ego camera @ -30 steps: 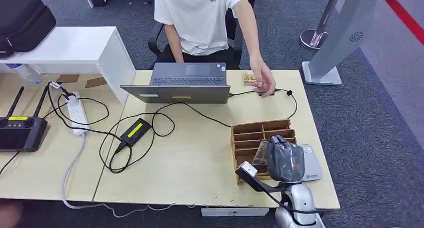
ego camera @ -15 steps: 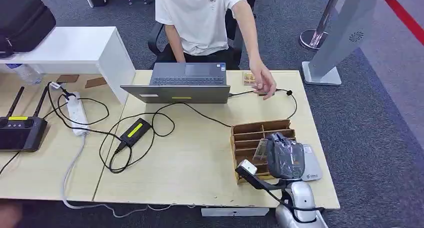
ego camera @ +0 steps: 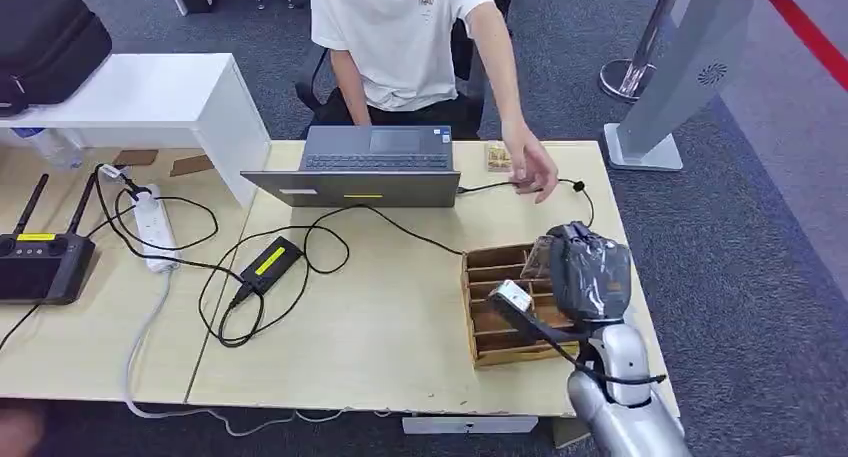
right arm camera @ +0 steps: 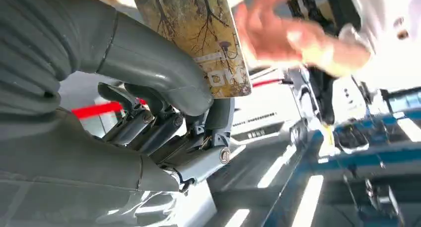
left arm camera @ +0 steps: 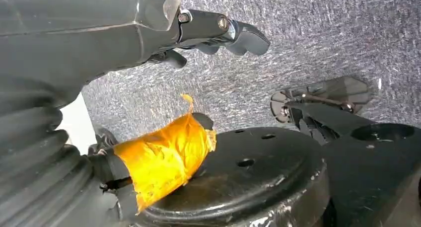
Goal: Pass the card to the sensor for recognition and then transmit it.
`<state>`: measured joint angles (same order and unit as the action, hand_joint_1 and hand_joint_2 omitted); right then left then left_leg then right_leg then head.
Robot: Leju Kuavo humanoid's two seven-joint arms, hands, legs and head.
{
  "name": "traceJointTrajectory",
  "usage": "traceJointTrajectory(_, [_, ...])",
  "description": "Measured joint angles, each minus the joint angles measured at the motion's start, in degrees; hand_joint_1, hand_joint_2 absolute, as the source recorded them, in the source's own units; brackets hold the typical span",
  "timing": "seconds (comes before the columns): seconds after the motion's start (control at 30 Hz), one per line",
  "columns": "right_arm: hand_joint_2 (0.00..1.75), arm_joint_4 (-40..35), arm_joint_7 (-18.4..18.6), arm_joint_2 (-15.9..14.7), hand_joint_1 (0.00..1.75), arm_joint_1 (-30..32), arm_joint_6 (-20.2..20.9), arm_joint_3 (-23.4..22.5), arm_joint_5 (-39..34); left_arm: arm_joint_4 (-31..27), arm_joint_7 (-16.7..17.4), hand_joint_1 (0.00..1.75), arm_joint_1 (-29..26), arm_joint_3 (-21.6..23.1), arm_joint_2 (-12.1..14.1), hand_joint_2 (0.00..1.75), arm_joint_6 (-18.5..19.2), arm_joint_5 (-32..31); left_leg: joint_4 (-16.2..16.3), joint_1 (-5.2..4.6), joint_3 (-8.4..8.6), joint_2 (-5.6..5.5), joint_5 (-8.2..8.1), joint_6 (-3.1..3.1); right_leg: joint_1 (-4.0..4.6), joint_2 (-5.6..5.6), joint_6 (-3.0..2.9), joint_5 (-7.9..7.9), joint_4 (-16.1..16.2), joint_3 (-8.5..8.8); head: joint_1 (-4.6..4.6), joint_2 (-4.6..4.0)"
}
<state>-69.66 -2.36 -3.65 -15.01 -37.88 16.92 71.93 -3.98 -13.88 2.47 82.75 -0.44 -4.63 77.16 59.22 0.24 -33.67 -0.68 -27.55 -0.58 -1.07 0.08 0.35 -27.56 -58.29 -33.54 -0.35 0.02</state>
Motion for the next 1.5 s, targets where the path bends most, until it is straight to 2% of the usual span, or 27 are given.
traceJointTrajectory(0.27, [1.75,-2.58,1.20,-2.93,1.75,-6.60,3.78,0.61,-1.00,0.00,0.00,0.00,0.02,0.55,0.04,1.75,0.15,-0.02,0.00,0.00,0.01,0.01,0.01,0.00,0.00,0.02,-0.01,0.01,-0.01,0.00,0.00,0.00])
traceJointTrajectory(0.4, [1.75,-1.50,3.52,-3.65,1.75,-11.01,5.66,1.66,0.33,0.00,0.15,0.00,0.14,1.07,0.11,1.75,0.35,-0.50,0.00,0.00,0.00,0.01,0.02,0.00,0.00,0.04,-0.01,0.01,-0.06,-0.02,0.00,0.00])
traceJointTrajectory(0.57, [1.75,4.93,6.14,-3.95,1.75,-19.32,6.45,3.28,3.88,-0.13,0.50,0.00,0.62,1.90,0.39,1.75,0.39,-1.20,0.01,0.01,0.03,-0.01,0.08,-0.02,0.01,0.01,-0.03,0.03,-0.08,-0.01,0.04,0.00])
traceJointTrajectory(0.67, [1.75,8.49,9.43,-4.00,1.75,-22.63,5.83,4.46,9.52,-0.20,0.57,0.00,0.72,2.47,0.48,1.75,0.42,-1.55,0.01,0.00,0.02,0.00,0.08,-0.03,0.00,0.04,-0.03,0.04,-0.12,-0.01,0.02,0.00])
traceJointTrajectory(0.77, [1.75,15.57,12.63,-3.76,1.75,-28.12,3.96,5.64,15.19,-0.50,0.70,0.00,1.04,3.06,0.61,1.75,0.39,-2.42,0.01,0.00,0.03,-0.01,0.09,-0.03,0.00,0.02,-0.03,0.04,-0.13,-0.01,0.02,0.00])
traceJointTrajectory(1.03, [1.75,28.98,13.73,-0.81,1.75,-37.08,3.95,7.86,17.86,-1.07,0.72,0.00,1.71,4.20,0.83,1.75,0.44,-2.95,0.01,0.01,0.07,0.01,0.09,-0.03,0.01,0.07,-0.04,0.04,-0.14,-0.01,0.02,0.00])
traceJointTrajectory(1.07, [1.75,30.15,13.73,-0.48,0.00,-37.58,3.78,8.13,17.73,-1.18,0.72,0.00,1.74,4.24,0.83,1.75,0.44,-2.95,0.01,0.01,0.08,0.01,0.09,-0.03,0.01,0.07,-0.04,0.04,-0.14,-0.01,0.00,0.00])
traceJointTrajectory(1.27, [1.75,33.03,13.64,0.42,0.00,-37.83,3.14,8.37,16.81,-1.27,-0.39,0.00,1.74,4.52,0.77,1.75,0.00,-3.04,0.01,0.01,0.06,-0.01,0.09,-0.03,0.01,0.05,-0.04,0.04,-0.14,-0.01,0.02,0.00])
traceJointTrajectory(1.5, [1.75,34.01,12.70,0.42,0.00,-37.80,3.30,8.41,16.29,-1.44,0.02,0.00,1.75,4.63,0.77,1.75,0.13,-2.73,0.01,0.00,0.06,0.01,0.09,-0.03,0.00,0.08,-0.04,0.04,-0.13,-0.03,0.00,0.00])
